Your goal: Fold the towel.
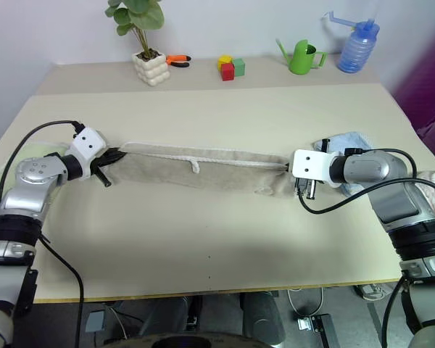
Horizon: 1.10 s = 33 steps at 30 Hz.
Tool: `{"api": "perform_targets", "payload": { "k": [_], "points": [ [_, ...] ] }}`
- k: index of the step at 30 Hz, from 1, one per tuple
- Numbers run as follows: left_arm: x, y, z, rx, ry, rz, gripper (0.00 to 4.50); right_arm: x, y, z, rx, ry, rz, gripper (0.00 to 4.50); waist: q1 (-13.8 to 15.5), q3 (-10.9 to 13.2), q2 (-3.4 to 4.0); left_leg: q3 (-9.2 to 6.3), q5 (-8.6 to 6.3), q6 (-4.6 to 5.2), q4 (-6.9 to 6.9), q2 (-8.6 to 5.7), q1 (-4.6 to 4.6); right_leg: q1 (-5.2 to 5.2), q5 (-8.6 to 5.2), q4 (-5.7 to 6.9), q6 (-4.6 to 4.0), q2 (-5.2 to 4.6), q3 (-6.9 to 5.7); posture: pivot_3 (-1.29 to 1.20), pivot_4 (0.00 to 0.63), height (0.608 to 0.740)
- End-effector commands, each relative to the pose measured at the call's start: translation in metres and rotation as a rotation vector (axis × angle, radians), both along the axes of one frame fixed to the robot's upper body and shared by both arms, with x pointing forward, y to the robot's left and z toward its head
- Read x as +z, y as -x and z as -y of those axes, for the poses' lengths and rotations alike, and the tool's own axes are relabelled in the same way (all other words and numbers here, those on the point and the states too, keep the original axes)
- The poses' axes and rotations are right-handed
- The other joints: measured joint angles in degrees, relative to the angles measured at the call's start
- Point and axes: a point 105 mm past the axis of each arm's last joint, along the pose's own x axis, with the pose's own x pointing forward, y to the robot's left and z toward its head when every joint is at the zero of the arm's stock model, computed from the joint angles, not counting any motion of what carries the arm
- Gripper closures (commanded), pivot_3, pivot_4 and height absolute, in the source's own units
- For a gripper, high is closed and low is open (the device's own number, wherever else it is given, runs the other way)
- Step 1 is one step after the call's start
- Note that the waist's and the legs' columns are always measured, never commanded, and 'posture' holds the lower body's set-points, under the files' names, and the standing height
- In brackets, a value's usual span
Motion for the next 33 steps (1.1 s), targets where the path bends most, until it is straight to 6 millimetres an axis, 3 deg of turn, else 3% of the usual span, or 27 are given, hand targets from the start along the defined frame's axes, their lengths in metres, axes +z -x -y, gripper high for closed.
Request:
{"api": "perform_targets", "payload": {
  "k": [1,3,7,15,26,33],
  "points": [
    [0.007,0.0,-0.001,-0.004,-0.005,0.039,4.5,0.004,-0.001,0.009,-0.027,-0.013,0.01,3.64,0.03,0.0,0.0,0.0,0.0,0.0,0.0,0.0,0.0,0.0,0.0,0.01,0.0,0.0,0.0,0.0,0.15,0.727],
    [0.006,0.001,0.0,-0.009,-0.004,0.039,4.5,-0.002,0.004,0.01,-0.02,-0.014,-0.033,2.71,0.03,0.0,0.0,-0.01,0.0,0.0,0.0,0.0,0.0,0.0,0.0,0.01,0.0,0.0,0.0,0.0,0.15,0.727],
    [0.006,0.003,-0.001,-0.009,0.0,0.04,4.5,-0.009,0.008,0.013,-0.009,-0.005,-0.066,2.71,0.03,0.0,0.0,0.0,0.0,0.0,0.02,0.0,0.0,0.0,0.0,0.02,0.0,-0.01,0.01,0.0,0.15,0.727],
    [0.007,0.004,0.001,-0.008,0.006,0.057,4.5,0.007,-0.016,0.016,-0.043,-0.013,0.036,2.71,-0.01,0.0,0.0,0.0,0.0,0.0,0.03,0.0,0.01,-0.01,0.0,0.04,0.0,0.0,0.01,0.0,0.15,0.727],
    [0.05,-0.031,0.001,0.109,0.099,0.191,4.5,0.019,-0.017,0.01,-0.038,-0.029,0.082,2.71,0.08,0.0,-0.01,-0.05,0.01,-0.01,0.06,-0.04,-0.07,-0.03,0.01,0.04,0.01,0.0,-0.02,0.0,0.15,0.727],
    [0.016,-0.04,-0.003,0.164,0.088,0.05,4.5,0.017,-0.009,0.008,-0.054,-0.045,0.091,2.71,-0.17,0.0,-0.01,-0.02,0.01,-0.01,0.05,-0.07,-0.07,-0.07,0.0,0.07,0.01,0.04,-0.01,0.0,0.15,0.727]
  ]
}}
